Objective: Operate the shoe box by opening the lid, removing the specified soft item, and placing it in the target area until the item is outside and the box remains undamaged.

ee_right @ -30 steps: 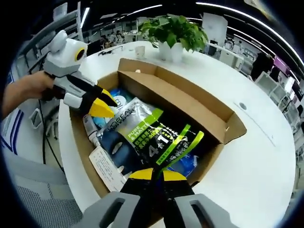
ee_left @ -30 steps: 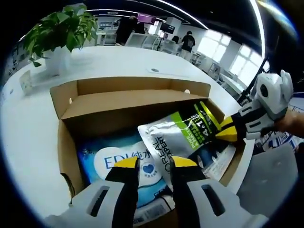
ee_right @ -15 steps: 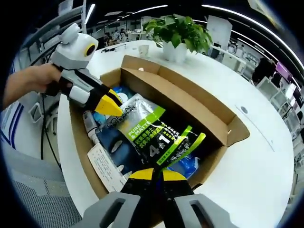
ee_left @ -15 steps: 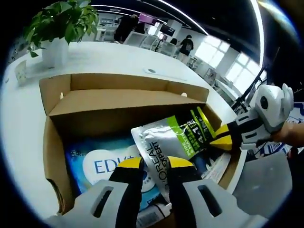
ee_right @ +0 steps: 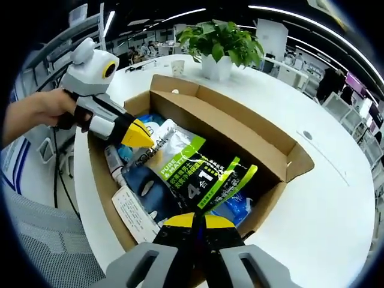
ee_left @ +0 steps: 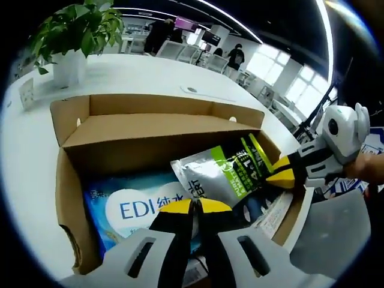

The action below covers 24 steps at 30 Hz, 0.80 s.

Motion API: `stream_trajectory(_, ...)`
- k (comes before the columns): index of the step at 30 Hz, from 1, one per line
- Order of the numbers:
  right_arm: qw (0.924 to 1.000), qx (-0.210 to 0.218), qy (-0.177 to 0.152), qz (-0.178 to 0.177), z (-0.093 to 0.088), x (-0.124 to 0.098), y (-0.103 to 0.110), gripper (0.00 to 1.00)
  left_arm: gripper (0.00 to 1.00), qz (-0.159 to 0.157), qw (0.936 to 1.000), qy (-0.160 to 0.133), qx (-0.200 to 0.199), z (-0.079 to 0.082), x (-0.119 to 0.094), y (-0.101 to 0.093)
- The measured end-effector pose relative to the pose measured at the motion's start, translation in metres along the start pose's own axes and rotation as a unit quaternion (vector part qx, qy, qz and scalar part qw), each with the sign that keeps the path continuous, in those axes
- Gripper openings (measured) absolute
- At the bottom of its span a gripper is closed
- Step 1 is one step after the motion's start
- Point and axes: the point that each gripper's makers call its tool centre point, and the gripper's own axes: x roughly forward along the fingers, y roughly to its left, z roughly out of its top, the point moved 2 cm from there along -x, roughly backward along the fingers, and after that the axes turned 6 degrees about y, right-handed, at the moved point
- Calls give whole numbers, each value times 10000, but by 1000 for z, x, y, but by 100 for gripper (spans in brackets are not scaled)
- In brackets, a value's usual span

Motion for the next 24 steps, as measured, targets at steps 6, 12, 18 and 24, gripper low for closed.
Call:
stream_trajectory(6, 9995, 278, -149, 91, 2, -6, -1, 0, 0, 56, 10000, -14, -50, 2, -3, 0)
stream_trajectory(12, 9976, 591, -311, 207, 4, -13, -1, 0, 0, 61, 9999, -79, -112, 7, -8, -3)
stream_trajectory(18, 9946, 856, -474, 334, 9, -24, -2, 0, 0, 62, 9998, -143, -143, 12, -13, -6)
stream_trajectory(24, 9932, 958, -549, 361, 10, -30, -5, 0, 0, 46, 9998, -153, -85, 18, -17, -13)
